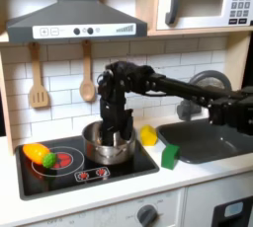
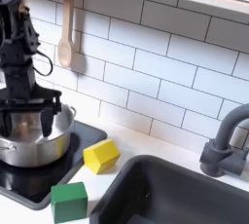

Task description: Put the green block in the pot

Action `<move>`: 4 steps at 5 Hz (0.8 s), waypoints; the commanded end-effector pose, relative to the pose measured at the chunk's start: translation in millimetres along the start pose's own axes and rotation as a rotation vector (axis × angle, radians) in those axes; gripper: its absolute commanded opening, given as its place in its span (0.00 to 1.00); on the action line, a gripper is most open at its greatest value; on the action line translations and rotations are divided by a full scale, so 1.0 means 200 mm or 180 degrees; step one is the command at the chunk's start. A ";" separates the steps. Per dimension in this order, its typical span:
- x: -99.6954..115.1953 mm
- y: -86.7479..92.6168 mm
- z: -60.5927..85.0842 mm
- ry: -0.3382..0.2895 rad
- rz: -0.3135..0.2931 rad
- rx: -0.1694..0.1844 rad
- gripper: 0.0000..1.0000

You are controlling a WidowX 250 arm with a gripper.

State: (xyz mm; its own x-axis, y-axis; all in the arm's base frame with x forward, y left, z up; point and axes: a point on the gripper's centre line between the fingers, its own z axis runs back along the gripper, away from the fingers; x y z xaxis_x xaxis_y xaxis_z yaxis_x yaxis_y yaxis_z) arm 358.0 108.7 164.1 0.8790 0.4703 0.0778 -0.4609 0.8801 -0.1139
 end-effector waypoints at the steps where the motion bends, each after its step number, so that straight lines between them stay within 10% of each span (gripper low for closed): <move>1: -0.01 -0.04 -0.07 0.0061 -0.0175 0.0058 1.00; 4: 0.05 0.01 -0.07 0.0052 -0.0125 0.0052 1.00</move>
State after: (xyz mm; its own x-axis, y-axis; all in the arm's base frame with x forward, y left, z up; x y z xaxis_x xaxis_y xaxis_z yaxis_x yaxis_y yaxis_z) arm 369.3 110.5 151.8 0.9019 0.4266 0.0683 -0.4197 0.9026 -0.0957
